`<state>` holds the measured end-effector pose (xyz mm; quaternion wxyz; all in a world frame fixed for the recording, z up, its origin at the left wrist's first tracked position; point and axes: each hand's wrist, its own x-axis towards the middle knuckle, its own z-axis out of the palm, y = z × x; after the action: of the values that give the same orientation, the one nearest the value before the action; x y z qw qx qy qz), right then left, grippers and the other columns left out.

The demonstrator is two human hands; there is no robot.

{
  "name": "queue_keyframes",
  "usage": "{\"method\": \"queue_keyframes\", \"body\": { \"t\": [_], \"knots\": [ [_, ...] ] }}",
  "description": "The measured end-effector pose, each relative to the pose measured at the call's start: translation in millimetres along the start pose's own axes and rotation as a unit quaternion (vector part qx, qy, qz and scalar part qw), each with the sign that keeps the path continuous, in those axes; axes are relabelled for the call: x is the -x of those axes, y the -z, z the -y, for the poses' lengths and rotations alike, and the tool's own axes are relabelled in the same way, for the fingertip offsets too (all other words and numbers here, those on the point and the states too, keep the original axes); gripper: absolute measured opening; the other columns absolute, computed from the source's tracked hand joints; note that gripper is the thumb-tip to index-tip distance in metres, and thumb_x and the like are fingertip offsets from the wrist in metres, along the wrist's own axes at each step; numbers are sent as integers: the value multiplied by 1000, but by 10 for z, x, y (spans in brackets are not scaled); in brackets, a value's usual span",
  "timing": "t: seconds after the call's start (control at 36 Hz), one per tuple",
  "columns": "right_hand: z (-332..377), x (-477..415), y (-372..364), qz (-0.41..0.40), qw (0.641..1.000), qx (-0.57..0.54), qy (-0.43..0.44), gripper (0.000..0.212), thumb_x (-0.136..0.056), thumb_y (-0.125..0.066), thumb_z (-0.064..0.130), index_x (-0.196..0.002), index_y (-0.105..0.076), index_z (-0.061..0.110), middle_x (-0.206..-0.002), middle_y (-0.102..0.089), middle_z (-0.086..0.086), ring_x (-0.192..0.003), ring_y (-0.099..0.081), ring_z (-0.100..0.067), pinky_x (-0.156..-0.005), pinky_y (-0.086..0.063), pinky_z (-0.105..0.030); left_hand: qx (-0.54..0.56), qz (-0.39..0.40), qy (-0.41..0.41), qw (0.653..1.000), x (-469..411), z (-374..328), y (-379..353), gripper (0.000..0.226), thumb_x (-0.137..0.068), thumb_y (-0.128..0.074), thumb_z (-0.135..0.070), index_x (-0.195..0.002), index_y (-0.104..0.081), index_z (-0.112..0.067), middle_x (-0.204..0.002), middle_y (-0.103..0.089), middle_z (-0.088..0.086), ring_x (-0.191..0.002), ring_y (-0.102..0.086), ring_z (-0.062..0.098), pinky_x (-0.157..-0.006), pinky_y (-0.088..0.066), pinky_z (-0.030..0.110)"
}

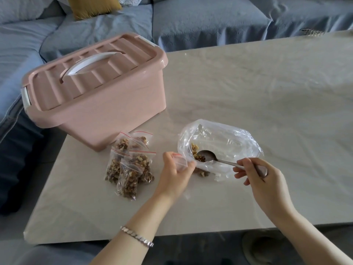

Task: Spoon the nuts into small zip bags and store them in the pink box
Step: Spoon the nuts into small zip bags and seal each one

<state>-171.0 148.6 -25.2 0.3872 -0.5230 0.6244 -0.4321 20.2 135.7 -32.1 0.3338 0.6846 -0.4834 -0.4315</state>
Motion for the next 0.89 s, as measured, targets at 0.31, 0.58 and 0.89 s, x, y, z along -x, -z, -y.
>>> {"method": "queue_keyframes", "body": {
  "t": [0.31,0.58,0.89],
  "knots": [
    [-39,89,-229,-4,984,-133,-118,22,-94,-49,15,-84,-67,10,-72,-73,-4,-67,-69,-18,-58,-53,-18,123,6,47,991,8,-34,-43,31,-83,-65,-27,-90,-35,-25,-76,-47,5,-57,-49,14,-53,-49,30],
    [72,4,118,-49,972,-191,-125,24,-95,-48,21,-85,-66,9,-74,-73,-6,-63,-68,-16,-56,-53,-16,40,-140,-195,970,204,-129,322,28,-76,-64,-21,-88,-40,-29,-90,-56,-4,-82,-54,-3,-76,-38,7],
    [341,-216,427,-77,971,-195,-117,32,-97,-44,26,-76,-62,9,-58,-69,-5,-47,-62,-11,-48,-50,-15,-89,-25,-151,984,17,-494,96,13,-85,-60,-18,-92,-48,-16,-81,-59,-7,-76,-57,7,-68,-43,20]
  ]
}}
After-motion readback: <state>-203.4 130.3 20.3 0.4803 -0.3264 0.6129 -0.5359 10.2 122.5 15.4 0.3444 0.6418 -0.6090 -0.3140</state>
